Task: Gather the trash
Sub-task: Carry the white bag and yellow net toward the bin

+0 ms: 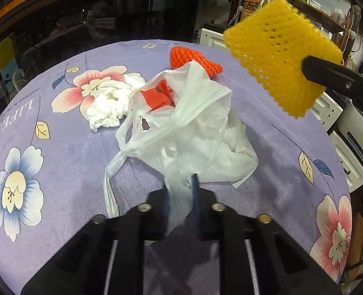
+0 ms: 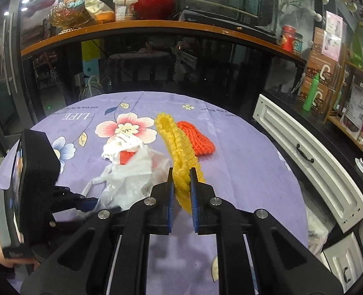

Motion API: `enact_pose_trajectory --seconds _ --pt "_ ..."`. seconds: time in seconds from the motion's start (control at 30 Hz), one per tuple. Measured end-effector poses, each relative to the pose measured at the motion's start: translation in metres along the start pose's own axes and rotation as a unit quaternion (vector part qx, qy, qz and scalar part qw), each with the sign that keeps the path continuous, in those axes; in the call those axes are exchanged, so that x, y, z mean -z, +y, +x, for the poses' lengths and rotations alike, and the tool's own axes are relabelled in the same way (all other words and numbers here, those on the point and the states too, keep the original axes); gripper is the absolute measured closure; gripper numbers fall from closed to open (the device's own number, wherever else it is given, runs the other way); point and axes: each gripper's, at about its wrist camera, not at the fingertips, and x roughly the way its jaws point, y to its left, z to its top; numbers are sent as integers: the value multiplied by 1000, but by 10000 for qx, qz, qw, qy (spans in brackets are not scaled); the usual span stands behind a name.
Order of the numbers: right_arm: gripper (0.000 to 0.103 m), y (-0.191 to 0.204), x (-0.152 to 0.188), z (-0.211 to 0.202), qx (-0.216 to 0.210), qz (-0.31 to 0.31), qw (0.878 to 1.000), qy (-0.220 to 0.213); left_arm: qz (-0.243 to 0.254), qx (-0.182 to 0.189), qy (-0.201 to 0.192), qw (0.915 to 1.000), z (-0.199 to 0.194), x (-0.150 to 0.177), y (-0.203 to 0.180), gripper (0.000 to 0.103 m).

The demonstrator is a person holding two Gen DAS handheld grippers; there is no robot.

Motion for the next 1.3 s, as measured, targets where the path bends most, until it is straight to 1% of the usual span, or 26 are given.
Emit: enact_pose_trajectory --seconds 0.03,0.13,0.27,0.47,0.67,0.77,0.87,1.0,1.23,1.3 --pt "91 -3 4 -4 -5 62 10000 -10 -12 -8 -33 10000 -2 2 0 96" --pt "91 -9 16 -17 -49 222 9997 -43 -70 61 -197 9998 -17 8 -1 99" --pt "91 -11 32 -37 -113 354 9993 -64 -113 68 -502 9987 -47 20 -6 99" --pt "91 -18 60 -77 -96 491 9986 -163 -250 239 -877 9955 -92 36 -17 99" --pt "91 -30 94 -120 -63 746 9969 -220 -128 259 -1207 9923 -130 51 -36 99" --pt "91 -40 113 -139 34 867 9960 -231 -140 435 -1325 9901 -148 57 -47 99" --pt "91 -51 134 -156 141 1035 9943 -226 -126 651 -1445 9873 -163 62 -64 99" --pt "91 -69 162 -179 319 1292 9909 -201 82 950 -1533 9836 -175 66 -98 99" --pt "91 -109 210 -220 727 1821 9805 -159 506 1416 -1518 9769 -182 68 -158 99" --pt "91 -118 220 -228 827 1932 9776 -152 664 1556 -1480 9744 -181 68 -181 99"
